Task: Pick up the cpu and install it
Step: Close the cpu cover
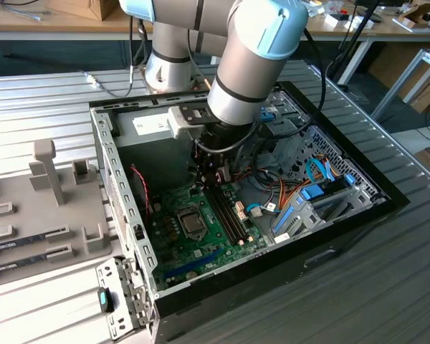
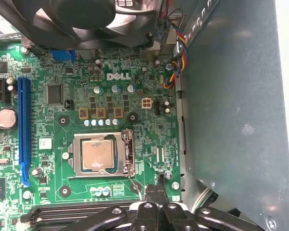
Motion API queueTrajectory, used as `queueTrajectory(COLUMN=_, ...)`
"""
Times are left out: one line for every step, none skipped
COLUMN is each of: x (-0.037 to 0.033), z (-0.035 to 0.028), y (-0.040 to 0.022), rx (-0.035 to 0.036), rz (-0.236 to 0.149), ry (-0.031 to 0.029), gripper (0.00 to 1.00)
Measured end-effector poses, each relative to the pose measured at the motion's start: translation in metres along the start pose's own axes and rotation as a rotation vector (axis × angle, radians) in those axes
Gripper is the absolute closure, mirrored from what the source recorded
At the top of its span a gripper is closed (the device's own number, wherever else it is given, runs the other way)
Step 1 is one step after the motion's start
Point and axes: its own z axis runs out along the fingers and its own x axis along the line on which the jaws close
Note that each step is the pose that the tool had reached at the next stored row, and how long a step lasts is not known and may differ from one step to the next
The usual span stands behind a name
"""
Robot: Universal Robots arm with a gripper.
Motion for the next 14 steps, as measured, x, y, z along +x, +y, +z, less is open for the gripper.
queueTrajectory(x=0.0000, z=-0.0013, y=-0.0002, rx=0.0000, rz=0.000, ry=-0.0003, gripper=0.89)
queueTrajectory(x=-0.0002, z=-0.0034, y=-0.0005, rx=0.0000, rz=0.000, ry=-0.0009, gripper=0.89)
queueTrajectory(x=-0.0003, z=-0.0051, y=-0.0008, rx=-0.0001, rz=0.000, ry=-0.0013, gripper=0.89)
queueTrajectory(x=-0.0003, z=-0.0060, y=-0.0009, rx=-0.0002, rz=0.000, ry=-0.0015, gripper=0.89)
queueTrajectory(x=-0.0003, z=-0.0059, y=-0.0009, rx=-0.0001, rz=0.000, ry=-0.0017, gripper=0.89)
queueTrajectory(x=-0.0003, z=-0.0060, y=-0.0011, rx=-0.0002, rz=0.000, ry=-0.0017, gripper=0.89)
queueTrajectory(x=0.0005, z=-0.0061, y=-0.0011, rx=-0.0003, rz=0.000, ry=-0.0014, gripper=0.89)
queueTrajectory(x=0.0019, z=-0.0061, y=-0.0011, rx=-0.0002, rz=0.000, ry=-0.0015, gripper=0.89)
queueTrajectory(x=0.0025, z=-0.0061, y=-0.0011, rx=-0.0002, rz=0.000, ry=-0.0015, gripper=0.89)
queueTrajectory(x=0.0037, z=-0.0062, y=-0.0012, rx=-0.0002, rz=0.000, ry=-0.0016, gripper=0.89)
queueTrajectory(x=0.0050, z=-0.0062, y=-0.0012, rx=-0.0002, rz=0.000, ry=-0.0015, gripper=0.89)
queueTrajectory(x=0.0059, z=-0.0063, y=-0.0012, rx=-0.0003, rz=0.000, ry=-0.0015, gripper=0.89)
queueTrajectory(x=0.0066, z=-0.0063, y=-0.0012, rx=-0.0002, rz=0.000, ry=-0.0015, gripper=0.89)
queueTrajectory(x=0.0081, z=-0.0064, y=-0.0012, rx=-0.0003, rz=0.000, ry=-0.0015, gripper=0.89)
